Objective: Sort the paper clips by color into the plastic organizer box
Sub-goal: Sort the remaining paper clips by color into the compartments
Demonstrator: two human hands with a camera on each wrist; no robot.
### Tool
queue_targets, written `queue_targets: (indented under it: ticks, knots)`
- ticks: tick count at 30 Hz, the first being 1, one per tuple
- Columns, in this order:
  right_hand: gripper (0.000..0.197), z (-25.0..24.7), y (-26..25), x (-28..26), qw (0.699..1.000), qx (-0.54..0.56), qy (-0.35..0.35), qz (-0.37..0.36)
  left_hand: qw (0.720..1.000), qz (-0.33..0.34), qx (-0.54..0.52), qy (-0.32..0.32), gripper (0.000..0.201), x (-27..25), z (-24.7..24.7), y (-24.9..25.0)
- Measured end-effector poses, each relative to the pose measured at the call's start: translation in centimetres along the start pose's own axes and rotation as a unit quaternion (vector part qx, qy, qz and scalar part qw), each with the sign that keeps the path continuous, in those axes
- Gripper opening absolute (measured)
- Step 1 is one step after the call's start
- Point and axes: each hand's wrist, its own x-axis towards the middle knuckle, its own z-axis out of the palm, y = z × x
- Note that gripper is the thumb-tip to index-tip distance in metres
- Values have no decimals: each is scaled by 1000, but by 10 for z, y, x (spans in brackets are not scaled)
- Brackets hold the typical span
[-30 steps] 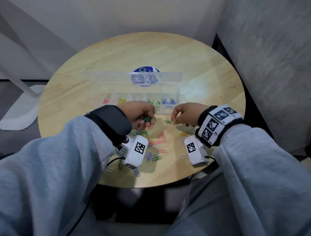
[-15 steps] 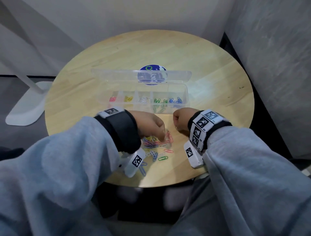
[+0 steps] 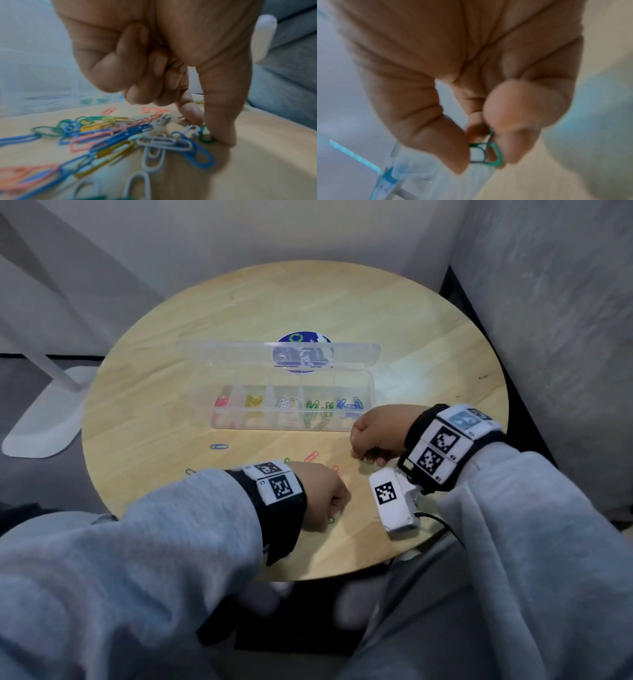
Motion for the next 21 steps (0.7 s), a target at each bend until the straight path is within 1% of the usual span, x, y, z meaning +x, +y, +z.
queue_targets:
  ticks: [1, 3, 5, 8, 10, 14, 17, 21]
  knots:
    - [17, -3, 1, -1, 998, 61, -9, -13, 1000, -2, 0, 3, 12, 0, -1, 0]
    - [24, -7, 0, -4, 990, 135, -9, -45, 1000, -14, 1, 6, 13, 0, -3, -1]
    - [25, -10, -3, -5, 980, 185, 4, -75, 1000, -20, 6, 6, 12, 1, -3, -2]
    - [22, -14, -7, -1, 962, 250, 43, -101, 1000, -12, 13, 11, 8, 0, 0, -4]
    - [22, -15, -11, 3, 948, 287, 68, -118, 1000, -1, 5, 18, 12, 0, 3, -6]
    - [23, -15, -19, 12, 936, 307, 112, -127, 999, 18, -24, 26, 18, 0, 5, -10]
    - [23, -13, -27, 20, 931, 313, 141, -126, 999, 33, -4, 31, 19, 1, 3, -14]
    - [22, -11, -31, 26, 927, 316, 159, -126, 998, 53, 21, 24, 22, 1, 0, -19]
